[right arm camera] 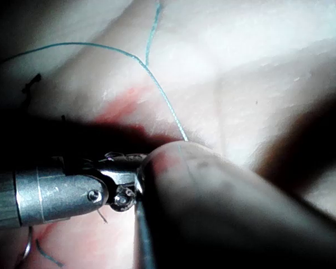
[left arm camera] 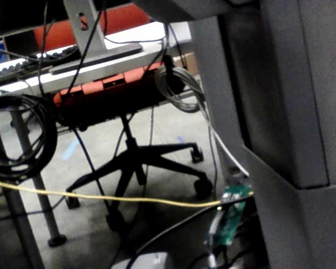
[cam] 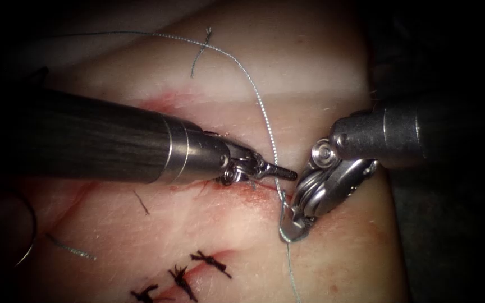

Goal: Wound Closure

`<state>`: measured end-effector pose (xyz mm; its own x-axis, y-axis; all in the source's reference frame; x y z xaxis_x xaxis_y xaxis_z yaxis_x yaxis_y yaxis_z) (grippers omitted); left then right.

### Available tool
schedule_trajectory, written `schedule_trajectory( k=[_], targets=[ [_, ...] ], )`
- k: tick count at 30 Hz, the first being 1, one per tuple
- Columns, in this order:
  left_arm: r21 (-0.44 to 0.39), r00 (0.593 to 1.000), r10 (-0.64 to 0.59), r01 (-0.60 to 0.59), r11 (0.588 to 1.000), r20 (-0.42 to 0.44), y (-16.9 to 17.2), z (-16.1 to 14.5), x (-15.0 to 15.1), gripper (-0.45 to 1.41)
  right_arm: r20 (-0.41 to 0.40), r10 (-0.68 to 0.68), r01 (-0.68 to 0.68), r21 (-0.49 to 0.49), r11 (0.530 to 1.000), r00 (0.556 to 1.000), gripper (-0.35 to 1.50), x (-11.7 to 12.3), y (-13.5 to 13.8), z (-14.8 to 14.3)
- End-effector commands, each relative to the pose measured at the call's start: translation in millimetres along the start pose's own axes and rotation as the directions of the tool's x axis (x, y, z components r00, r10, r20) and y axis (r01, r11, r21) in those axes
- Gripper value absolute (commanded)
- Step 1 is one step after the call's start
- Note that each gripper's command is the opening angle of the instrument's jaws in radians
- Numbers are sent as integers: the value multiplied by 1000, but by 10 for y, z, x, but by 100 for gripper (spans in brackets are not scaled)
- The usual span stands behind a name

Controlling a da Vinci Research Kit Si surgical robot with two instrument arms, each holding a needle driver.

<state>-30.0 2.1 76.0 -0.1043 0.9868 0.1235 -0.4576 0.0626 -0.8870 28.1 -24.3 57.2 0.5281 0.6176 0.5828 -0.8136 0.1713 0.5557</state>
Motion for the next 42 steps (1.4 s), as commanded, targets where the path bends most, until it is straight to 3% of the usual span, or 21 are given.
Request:
schedule_trajectory(
  k=[1,6,14,25,29,31,33,37,39,42],
  targets=[
    [1,1000,0,0,1000,1,-3,7,-1,-45,0,3,-3,0,1000,1000,37,4,-8,7],
    [1,1000,0,0,1000,1,-3,6,-1,-45,3,12,-12,-9,1000,1000,51,1,-10,14],
    [4,1000,0,0,1000,3,-3,6,-2,-45,21,31,-31,-22,999,999,26,-2,-9,21],
    [5,1000,4,-5,1000,24,2,10,-9,-45,63,39,-35,-67,997,997,27,-11,-7,32],
    [4,1000,7,-7,1000,30,3,10,-10,-45,65,51,-45,-83,996,997,46,-13,-7,42],
    [3,999,10,-10,1000,36,3,11,-11,-45,64,54,-48,-86,995,996,67,-13,-8,45],
    [5,999,12,-12,1000,40,2,11,-12,-45,65,60,-54,-86,995,996,71,-13,-11,45],
    [4,999,16,-16,1000,46,1,12,-13,-45,67,61,-55,-84,995,996,27,-13,-13,42],
    [3,999,18,-18,1000,49,1,12,-13,-45,68,67,-61,-86,994,995,-35,-13,-12,42],
    [5,998,19,-20,1000,54,0,11,-13,-45,67,67,-61,-84,995,996,-35,-11,-11,41]
  ],
)
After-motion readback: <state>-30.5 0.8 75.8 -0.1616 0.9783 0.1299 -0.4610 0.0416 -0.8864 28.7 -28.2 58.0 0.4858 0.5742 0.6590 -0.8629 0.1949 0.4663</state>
